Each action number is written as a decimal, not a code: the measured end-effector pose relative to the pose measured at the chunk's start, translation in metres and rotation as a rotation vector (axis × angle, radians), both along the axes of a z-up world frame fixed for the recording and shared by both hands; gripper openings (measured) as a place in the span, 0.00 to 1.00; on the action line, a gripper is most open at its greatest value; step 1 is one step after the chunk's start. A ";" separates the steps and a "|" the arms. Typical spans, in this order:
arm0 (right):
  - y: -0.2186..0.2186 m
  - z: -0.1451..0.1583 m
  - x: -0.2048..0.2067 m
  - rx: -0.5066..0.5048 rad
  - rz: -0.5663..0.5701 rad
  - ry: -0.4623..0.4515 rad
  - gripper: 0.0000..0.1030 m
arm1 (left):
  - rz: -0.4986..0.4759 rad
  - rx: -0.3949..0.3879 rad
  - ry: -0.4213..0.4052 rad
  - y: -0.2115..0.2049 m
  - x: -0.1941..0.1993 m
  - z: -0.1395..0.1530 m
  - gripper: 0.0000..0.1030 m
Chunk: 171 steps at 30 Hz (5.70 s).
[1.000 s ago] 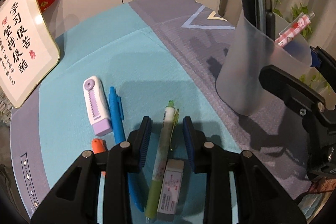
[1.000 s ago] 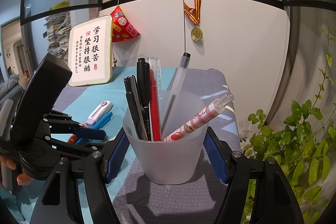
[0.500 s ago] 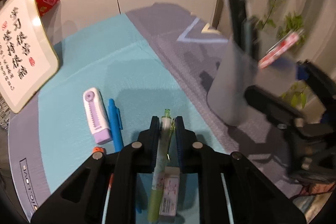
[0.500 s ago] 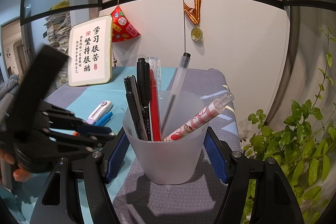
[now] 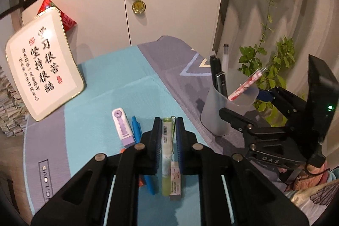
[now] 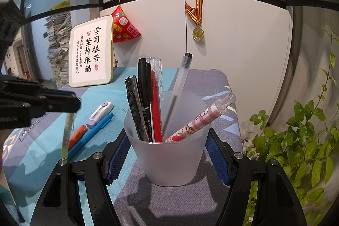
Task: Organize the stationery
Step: 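Carry the green-capped pen above the frosted cup with the left gripper, then lower the green-capped pen into the cup and open the left gripper, then move the left gripper over the blue pen and grasp it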
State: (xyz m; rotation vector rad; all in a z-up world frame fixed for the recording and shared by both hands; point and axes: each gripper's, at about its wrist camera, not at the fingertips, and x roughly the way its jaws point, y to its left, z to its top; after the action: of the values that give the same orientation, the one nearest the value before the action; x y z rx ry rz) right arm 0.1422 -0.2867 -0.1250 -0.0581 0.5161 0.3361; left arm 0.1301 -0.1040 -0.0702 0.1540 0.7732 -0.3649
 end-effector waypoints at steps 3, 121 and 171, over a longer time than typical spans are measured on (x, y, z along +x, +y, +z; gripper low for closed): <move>0.000 0.000 0.000 0.000 0.000 0.000 0.69 | 0.004 -0.011 -0.015 0.005 -0.002 0.006 0.10; 0.000 -0.003 0.005 0.004 0.003 0.034 0.69 | -0.128 -0.271 -0.048 -0.061 0.037 0.042 0.25; -0.001 -0.003 0.003 0.007 0.003 0.037 0.69 | 0.123 -0.015 0.266 0.034 0.036 -0.082 0.08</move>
State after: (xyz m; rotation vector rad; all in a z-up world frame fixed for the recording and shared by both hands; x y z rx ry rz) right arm 0.1453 -0.2875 -0.1281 -0.0458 0.5513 0.3426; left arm 0.1656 -0.0699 -0.1518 0.0439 1.0373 -0.2774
